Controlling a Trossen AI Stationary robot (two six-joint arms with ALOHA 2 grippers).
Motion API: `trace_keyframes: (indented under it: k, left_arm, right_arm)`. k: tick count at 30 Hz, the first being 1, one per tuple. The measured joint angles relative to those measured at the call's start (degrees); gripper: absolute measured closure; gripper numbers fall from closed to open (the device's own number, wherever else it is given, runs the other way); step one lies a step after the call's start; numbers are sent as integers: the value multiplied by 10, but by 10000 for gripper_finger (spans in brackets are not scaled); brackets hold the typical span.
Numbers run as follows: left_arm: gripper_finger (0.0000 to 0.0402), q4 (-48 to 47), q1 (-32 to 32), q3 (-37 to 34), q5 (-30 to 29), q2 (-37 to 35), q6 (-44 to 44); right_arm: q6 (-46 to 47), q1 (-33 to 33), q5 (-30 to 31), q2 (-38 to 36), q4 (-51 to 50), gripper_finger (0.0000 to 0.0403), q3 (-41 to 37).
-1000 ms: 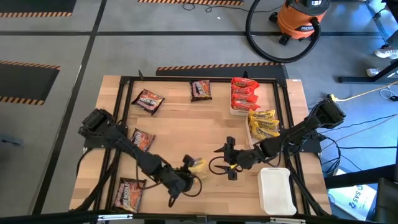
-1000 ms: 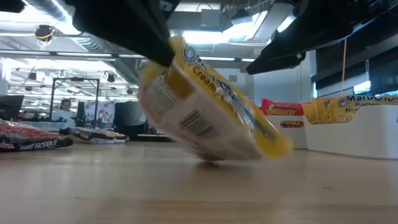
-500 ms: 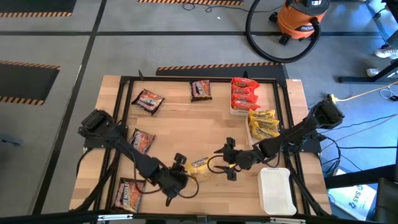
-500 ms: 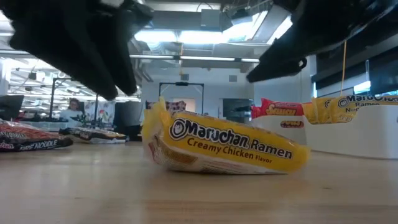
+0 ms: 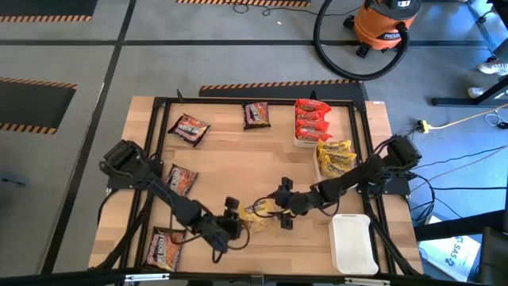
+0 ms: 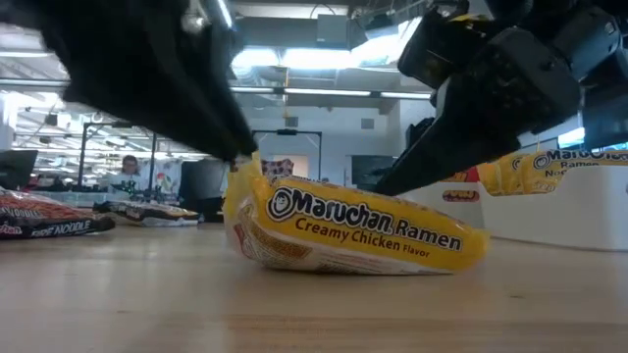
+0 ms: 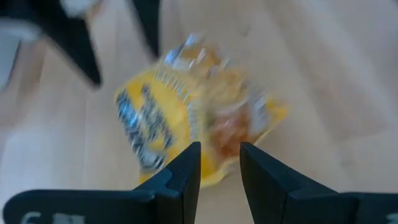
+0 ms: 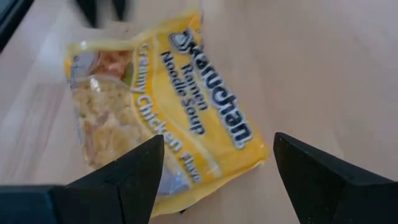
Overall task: Sort Maruchan noodles
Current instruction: Put the yellow noodle pack into the middle white bin
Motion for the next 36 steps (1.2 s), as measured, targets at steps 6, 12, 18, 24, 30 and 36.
trace_keyframes:
  k: [6, 12, 18, 24, 30, 36]
  left_arm:
    - [297, -42, 39, -23, -35, 0, -28]
    - [297, -107, 68, -23, -147, -4, -56]
    - [297, -146, 81, -23, -197, -27, -99]
    - [297, -100, 34, -23, -142, -76, -114]
    - [297, -24, -12, -22, -93, -57, -115]
    - [297, 46, -11, -22, -72, 3, -95]
  right_arm:
    - [1, 0, -33, 1, -3, 119, 0]
    - [2, 0, -60, 1, -2, 119, 0]
    - [21, -4, -60, -12, -43, 119, 17]
    - [72, -42, -56, -48, -128, 119, 59]
    - [86, -98, -120, -46, -124, 118, 69]
    - [105, -134, -150, -45, -117, 118, 58]
